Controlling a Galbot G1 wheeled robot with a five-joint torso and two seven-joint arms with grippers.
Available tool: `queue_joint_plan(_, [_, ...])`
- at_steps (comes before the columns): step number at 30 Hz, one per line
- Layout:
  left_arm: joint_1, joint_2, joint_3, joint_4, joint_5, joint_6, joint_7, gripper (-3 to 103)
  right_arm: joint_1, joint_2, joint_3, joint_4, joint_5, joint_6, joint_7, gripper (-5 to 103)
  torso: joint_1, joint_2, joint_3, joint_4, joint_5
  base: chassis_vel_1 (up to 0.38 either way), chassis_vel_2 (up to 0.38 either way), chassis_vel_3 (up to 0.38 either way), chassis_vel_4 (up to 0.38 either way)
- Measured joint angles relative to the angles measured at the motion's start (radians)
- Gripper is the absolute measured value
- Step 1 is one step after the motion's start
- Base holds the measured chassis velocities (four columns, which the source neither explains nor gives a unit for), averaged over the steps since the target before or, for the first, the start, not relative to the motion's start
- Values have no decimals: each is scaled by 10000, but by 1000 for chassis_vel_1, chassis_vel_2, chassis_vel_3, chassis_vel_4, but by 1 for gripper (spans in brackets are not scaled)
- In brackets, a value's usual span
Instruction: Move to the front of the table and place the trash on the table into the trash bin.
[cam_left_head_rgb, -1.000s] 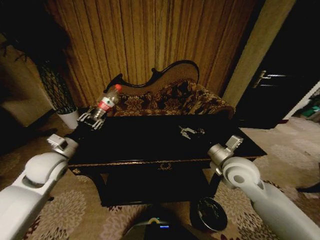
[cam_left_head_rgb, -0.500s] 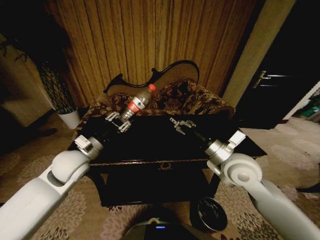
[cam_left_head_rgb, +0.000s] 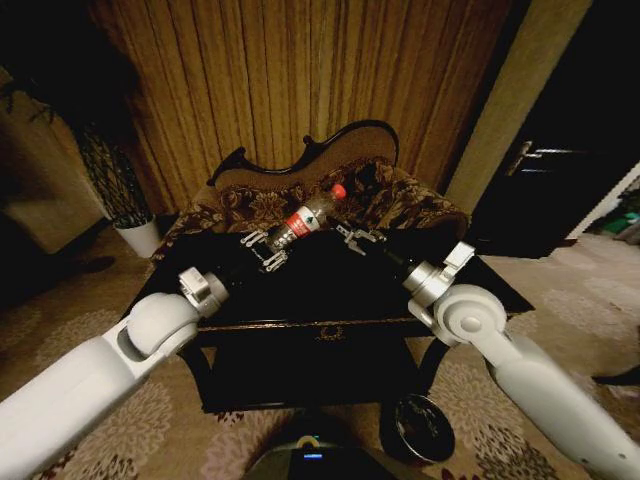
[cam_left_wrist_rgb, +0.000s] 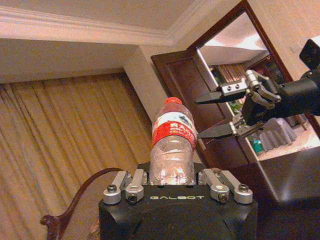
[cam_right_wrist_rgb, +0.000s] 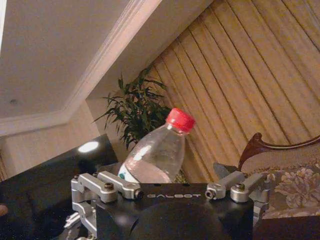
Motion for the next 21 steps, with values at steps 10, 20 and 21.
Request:
queue_joint_plan(10, [-1349,-174,1265,438,-152,52,-9,39,68,12,-121,-29,-69,-38,-7,100,0,0,-1,0,0,0,0,0,0])
queue_joint_plan(20, [-1961,-337,2157,378,-242,205,-27,39,69,46,-93,-45,-132,-45,-4,100,0,0,0,0,0,0,0,0,0])
queue_joint_plan(21, [-1963,-337,2215,344,-241,212,-36,39,73,46,-93,-45,-135,-44,-3,100,0,0,-1,0,0,0,0,0,0])
